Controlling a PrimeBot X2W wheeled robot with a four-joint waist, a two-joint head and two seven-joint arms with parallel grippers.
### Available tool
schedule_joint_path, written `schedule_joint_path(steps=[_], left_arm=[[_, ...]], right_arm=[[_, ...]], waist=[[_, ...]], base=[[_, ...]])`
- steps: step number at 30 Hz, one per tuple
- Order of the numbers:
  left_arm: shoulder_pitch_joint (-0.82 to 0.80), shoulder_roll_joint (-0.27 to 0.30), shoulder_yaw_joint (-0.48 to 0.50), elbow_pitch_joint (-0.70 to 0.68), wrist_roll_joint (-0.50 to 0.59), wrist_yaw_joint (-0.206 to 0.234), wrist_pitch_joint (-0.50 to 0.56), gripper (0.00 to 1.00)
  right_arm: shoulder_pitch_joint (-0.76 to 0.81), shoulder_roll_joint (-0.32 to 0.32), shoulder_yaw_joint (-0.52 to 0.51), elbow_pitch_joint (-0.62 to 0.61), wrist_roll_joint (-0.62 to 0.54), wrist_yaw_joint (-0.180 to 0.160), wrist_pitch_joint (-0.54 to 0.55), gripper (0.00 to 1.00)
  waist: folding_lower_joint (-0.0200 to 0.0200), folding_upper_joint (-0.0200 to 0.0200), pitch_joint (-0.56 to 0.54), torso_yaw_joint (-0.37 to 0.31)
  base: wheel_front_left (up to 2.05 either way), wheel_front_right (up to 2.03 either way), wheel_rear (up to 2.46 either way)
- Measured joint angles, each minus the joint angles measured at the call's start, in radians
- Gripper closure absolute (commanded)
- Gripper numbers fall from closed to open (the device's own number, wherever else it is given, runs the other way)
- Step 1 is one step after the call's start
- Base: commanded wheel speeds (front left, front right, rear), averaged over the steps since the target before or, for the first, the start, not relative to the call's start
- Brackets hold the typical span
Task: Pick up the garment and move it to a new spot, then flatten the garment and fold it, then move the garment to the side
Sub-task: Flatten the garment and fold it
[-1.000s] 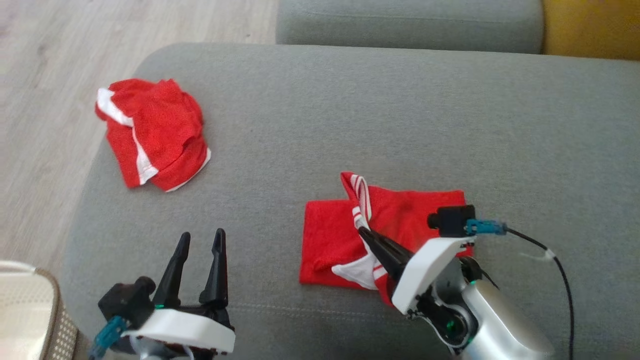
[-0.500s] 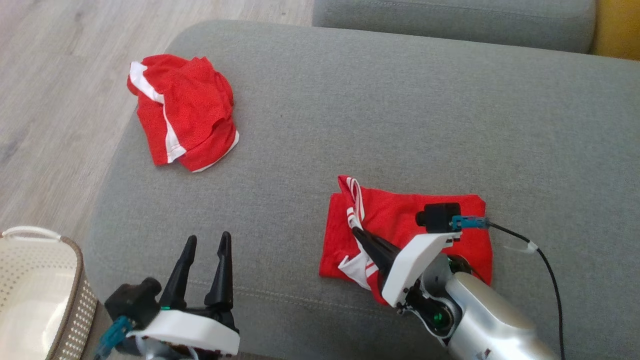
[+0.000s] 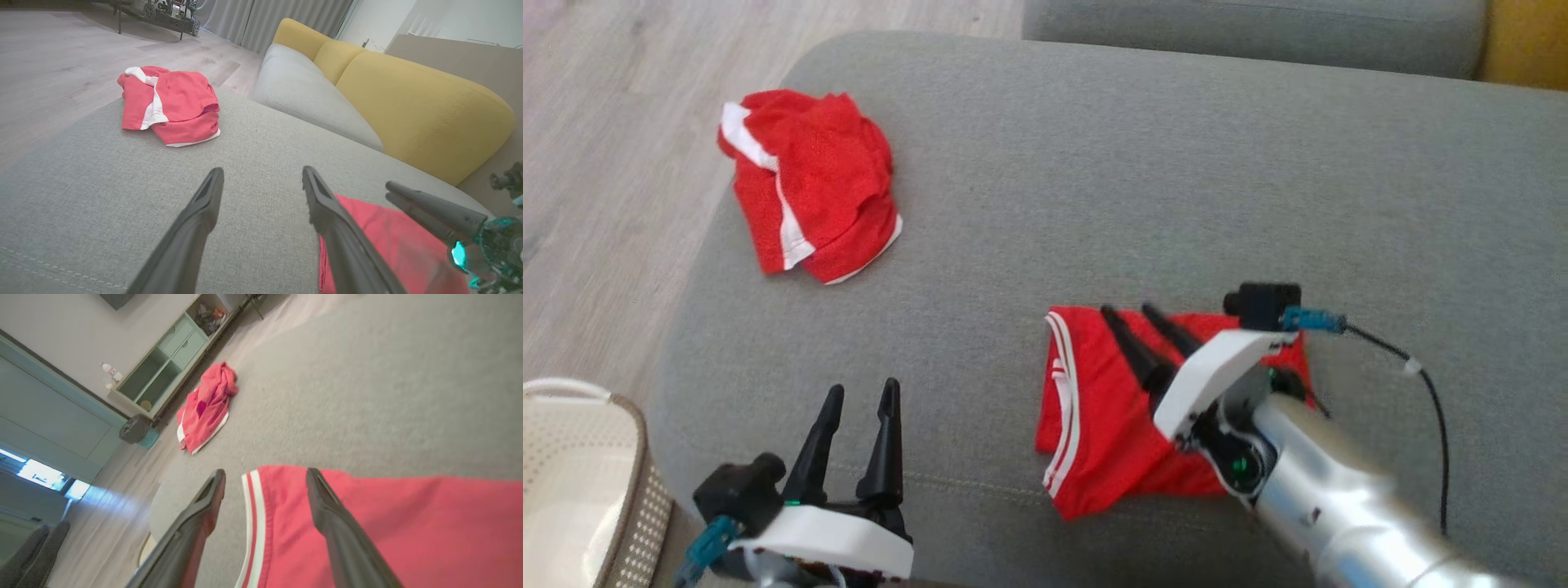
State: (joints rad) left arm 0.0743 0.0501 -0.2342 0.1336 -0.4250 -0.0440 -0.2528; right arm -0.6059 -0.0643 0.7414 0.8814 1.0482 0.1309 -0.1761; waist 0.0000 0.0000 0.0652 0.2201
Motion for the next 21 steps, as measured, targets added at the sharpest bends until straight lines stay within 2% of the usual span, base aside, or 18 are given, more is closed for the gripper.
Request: schedule_joint_path(steps=[4,8,12,14,17,21], left_arm=[[0.0,0.0,0.019,-0.006,0.002,0.0,0.0,0.0],[0.0,0.0,0.033,-0.035,0.01,0.0,0.0,0.0],[0.0,0.001,0.066,-0.069,0.01,0.001,0.0,0.0],[-0.003,0.0,0.077,-0.075,0.01,0.001,-0.001,0.0],[-0.008,0.0,0.084,-0.075,0.01,0.001,-0.001,0.0],[-0.021,0.0,0.086,-0.074,0.018,-0.001,-0.001,0.0]], right_arm=[[-0.073,0.0,-0.035,0.091,-0.128,0.0,-0.056,0.0],[-0.128,-0.021,-0.1,0.134,-0.385,0.0,-0.071,0.0],[-0.103,-0.1,-0.279,-0.029,-0.655,0.0,-0.074,0.0],[-0.03,-0.111,-0.384,-0.138,-0.768,0.0,-0.077,0.0],[0.155,-0.084,-0.528,-0.29,-0.884,0.0,-0.077,0.0],[0.373,-0.043,-0.65,-0.461,-1.031,0.0,-0.076,0.0]], waist=[[0.0,0.0,-0.008,-0.033],[0.0,0.0,-0.016,-0.075],[0.0,0.0,-0.022,-0.122],[0.0,0.0,-0.025,-0.146],[0.0,0.0,-0.028,-0.176],[0.0,0.0,-0.029,-0.202]], base=[[0.0,0.0,0.0],[0.0,0.0,0.0],[0.0,0.0,0.0],[0.0,0.0,0.0],[0.0,0.0,0.0],[0.0,0.0,0.0]])
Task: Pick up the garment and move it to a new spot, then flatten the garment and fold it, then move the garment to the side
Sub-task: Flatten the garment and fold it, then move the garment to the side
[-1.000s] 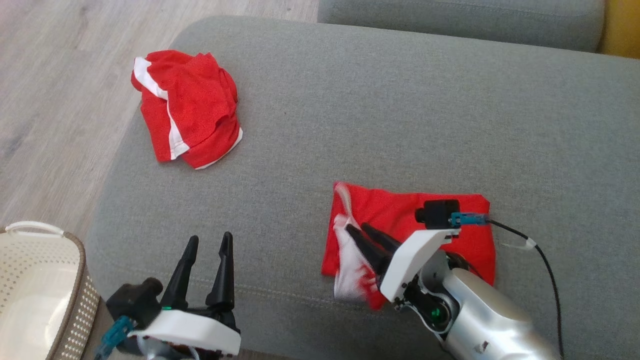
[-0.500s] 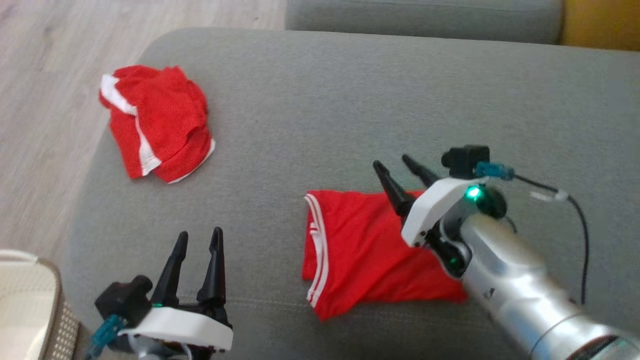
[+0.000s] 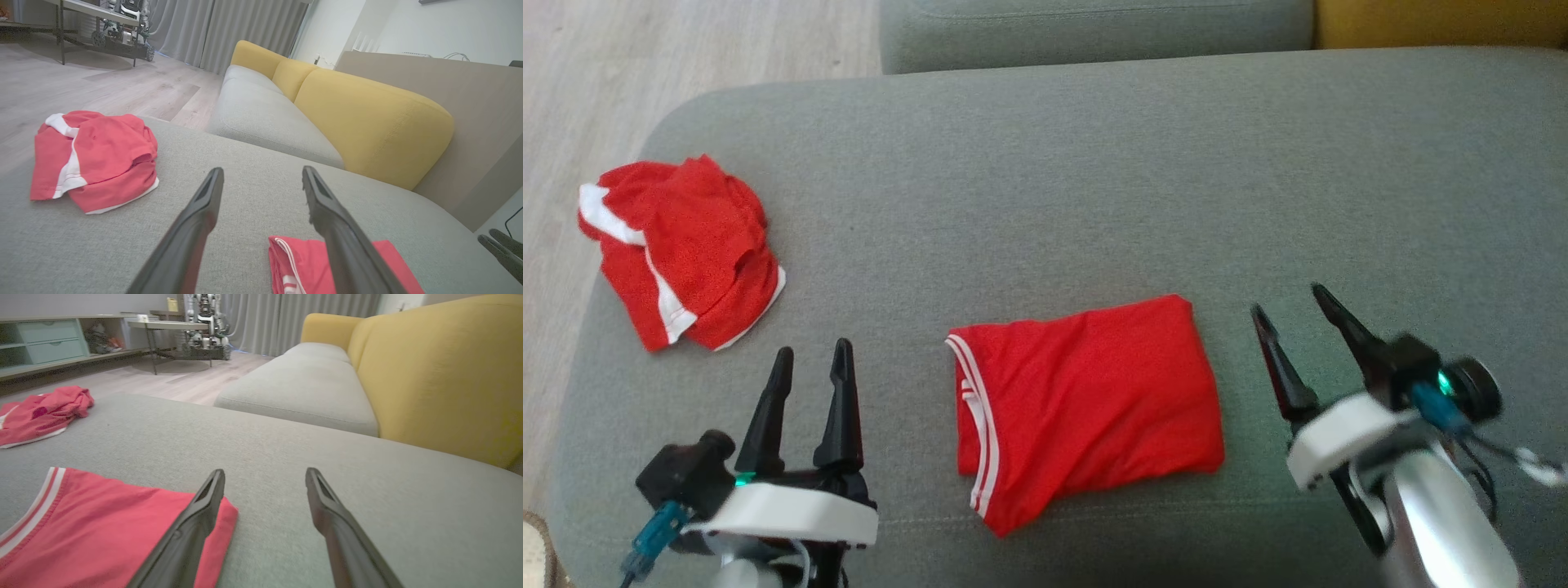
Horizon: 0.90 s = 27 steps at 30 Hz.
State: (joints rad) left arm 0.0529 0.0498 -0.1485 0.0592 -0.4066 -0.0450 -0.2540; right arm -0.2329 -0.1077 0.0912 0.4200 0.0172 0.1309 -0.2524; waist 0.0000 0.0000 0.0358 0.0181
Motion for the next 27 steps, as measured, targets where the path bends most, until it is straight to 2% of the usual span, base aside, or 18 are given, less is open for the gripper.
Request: schedule_joint_path(steps=[1,4,6,10,22,27], left_arm=[[0.0,0.0,0.0,0.0,0.0,0.0,0.0,0.0],[0.002,0.0,0.005,0.001,0.01,0.001,0.0,0.0],[0.005,0.0,0.016,-0.008,0.027,0.021,0.0,0.0],[0.009,0.0,0.024,-0.025,0.027,0.028,0.0,0.0],[0.028,0.0,0.016,-0.026,0.027,0.027,0.0,0.0],[0.027,0.0,0.0,-0.026,0.027,0.027,0.0,0.0]], right_arm=[[0.0,0.0,0.0,0.0,0.0,0.0,0.0,0.0],[0.077,0.03,-0.057,-0.114,-0.051,0.0,0.0,0.0],[0.106,0.046,-0.075,-0.165,-0.064,0.0,0.0,0.0],[0.16,0.051,-0.098,-0.216,-0.086,0.0,0.0,0.0],[0.186,0.056,-0.098,-0.236,-0.057,0.0,0.0,0.0],[0.186,0.056,-0.088,-0.198,-0.028,0.0,0.0,0.0]], waist=[[0.0,0.0,0.0,0.0],[0.0,0.0,-0.001,-0.009],[0.0,0.0,0.0,-0.014],[0.0,0.0,-0.001,-0.017],[0.0,0.0,0.002,-0.009],[0.0,0.0,0.007,-0.001]], base=[[0.0,0.0,0.0],[0.0,0.0,0.0],[0.0,0.0,0.0],[0.0,0.0,0.0],[0.0,0.0,0.0],[0.0,0.0,0.0]])
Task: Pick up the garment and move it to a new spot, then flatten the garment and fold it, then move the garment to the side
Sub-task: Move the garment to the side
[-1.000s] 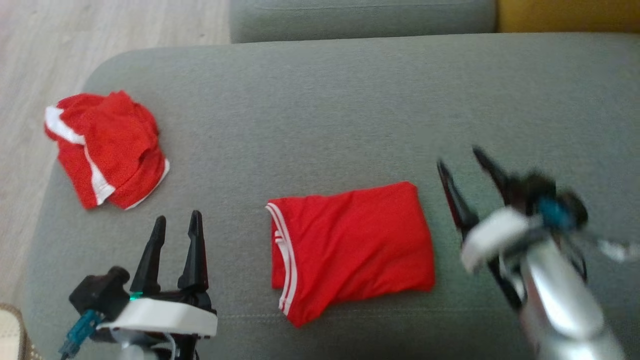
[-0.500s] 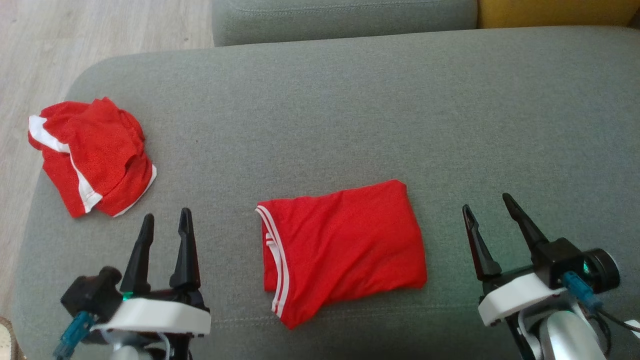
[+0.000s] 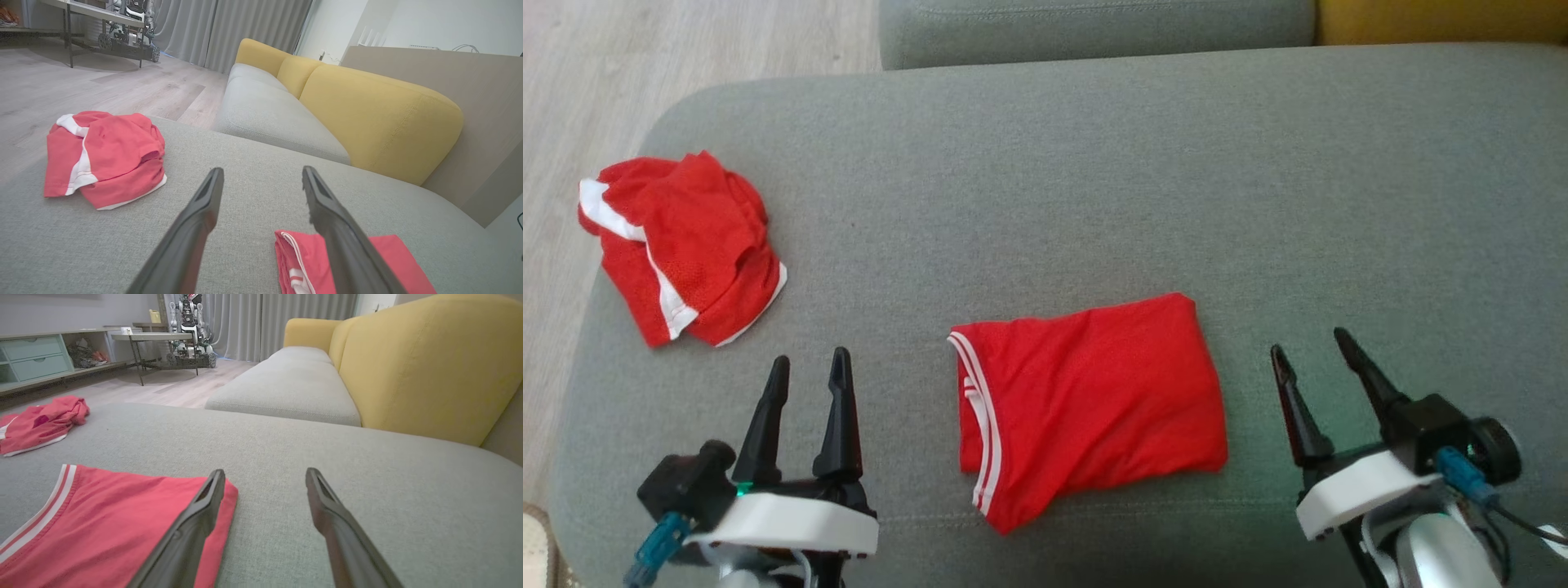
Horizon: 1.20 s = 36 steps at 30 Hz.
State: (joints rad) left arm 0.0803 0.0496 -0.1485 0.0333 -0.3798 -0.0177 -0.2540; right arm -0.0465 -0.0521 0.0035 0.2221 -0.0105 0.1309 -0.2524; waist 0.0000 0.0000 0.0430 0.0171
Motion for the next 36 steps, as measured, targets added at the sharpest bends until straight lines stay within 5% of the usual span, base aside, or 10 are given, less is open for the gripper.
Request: schedule_joint_path(steps=[16,29,30,31,32,36], left_arm=[[-0.042,0.0,-0.017,0.029,0.002,-0.01,0.0,0.0],[-0.056,0.0,-0.032,0.035,0.002,-0.011,0.0,0.0],[-0.06,0.0,-0.032,0.036,0.002,-0.016,0.0,0.0],[-0.064,0.0,-0.032,0.036,0.002,-0.018,0.0,0.0],[-0.067,0.0,-0.032,0.036,0.002,-0.018,0.0,0.0],[-0.067,0.0,-0.03,0.036,0.009,-0.018,0.0,0.0]], right_arm=[[-0.118,0.001,0.07,0.273,0.34,0.0,0.147,0.0],[-0.214,0.0,0.121,0.429,0.401,0.0,0.13,0.0],[-0.221,0.0,0.123,0.44,0.399,0.0,0.127,0.21],[-0.23,0.0,0.126,0.454,0.398,0.0,0.125,0.76],[-0.239,0.0,0.129,0.465,0.393,0.0,0.124,1.0],[-0.283,-0.001,0.134,0.511,0.191,0.0,0.089,1.0]], waist=[[0.0,0.0,0.084,0.066],[0.0,0.0,0.116,0.109],[0.0,0.0,0.118,0.11],[0.0,0.0,0.119,0.111],[0.0,0.0,0.119,0.111],[0.0,0.0,0.121,0.1]], base=[[0.0,0.0,0.0],[0.0,0.0,0.0],[0.0,0.0,0.0],[0.0,0.0,0.0],[0.0,0.0,0.0],[0.0,0.0,0.0]])
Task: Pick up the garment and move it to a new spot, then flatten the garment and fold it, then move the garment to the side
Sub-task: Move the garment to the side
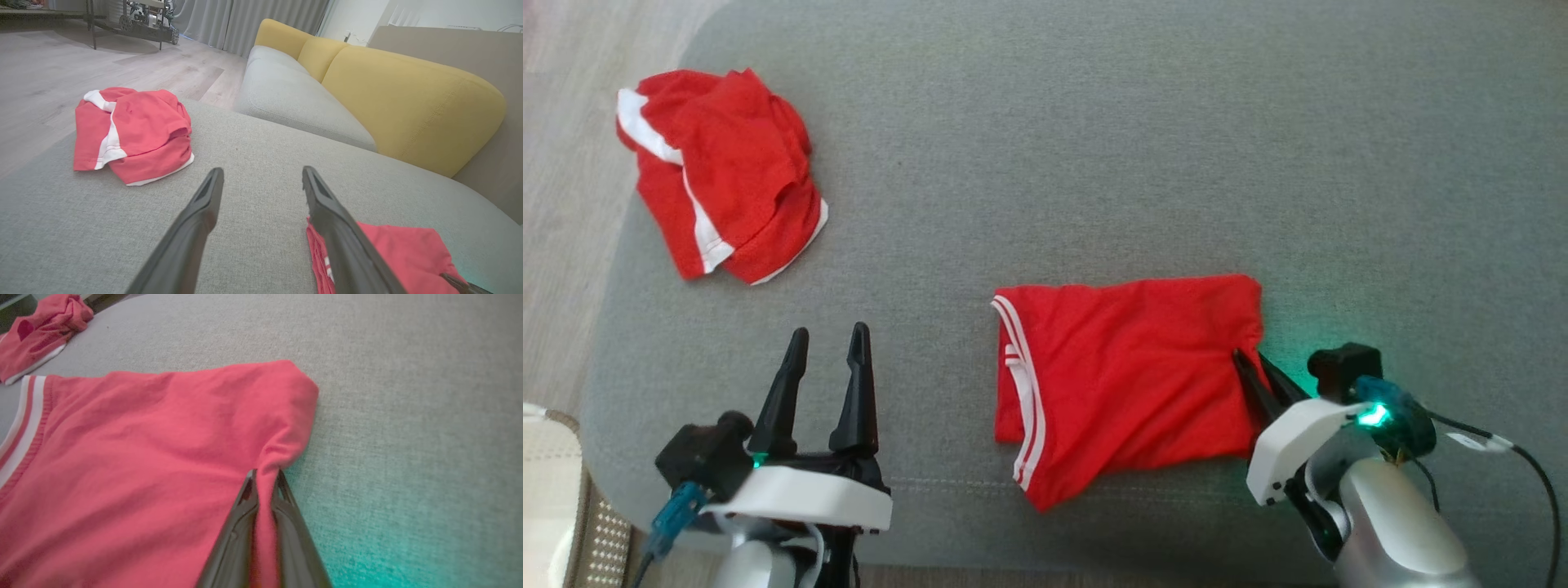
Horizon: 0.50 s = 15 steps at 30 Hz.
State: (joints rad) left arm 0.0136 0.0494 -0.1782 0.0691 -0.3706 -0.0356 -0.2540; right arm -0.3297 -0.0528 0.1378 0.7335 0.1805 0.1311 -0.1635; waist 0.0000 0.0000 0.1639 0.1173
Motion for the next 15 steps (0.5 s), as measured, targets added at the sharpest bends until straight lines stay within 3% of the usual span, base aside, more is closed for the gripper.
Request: schedule_joint_path(steps=[9,15], left_arm=[[-0.009,0.0,0.001,-0.008,0.009,-0.01,0.0,0.0],[-0.11,0.0,0.039,-0.024,0.045,-0.033,0.0,0.0]], right_arm=[[-0.068,-0.002,0.0,-0.059,-0.252,0.0,-0.016,1.0],[-0.23,-0.078,0.037,-0.108,-0.297,0.0,0.05,1.0]], waist=[[0.0,0.0,0.023,-0.063],[0.0,0.0,0.103,-0.12]], base=[[0.0,0.0,0.0],[0.0,0.0,0.0]])
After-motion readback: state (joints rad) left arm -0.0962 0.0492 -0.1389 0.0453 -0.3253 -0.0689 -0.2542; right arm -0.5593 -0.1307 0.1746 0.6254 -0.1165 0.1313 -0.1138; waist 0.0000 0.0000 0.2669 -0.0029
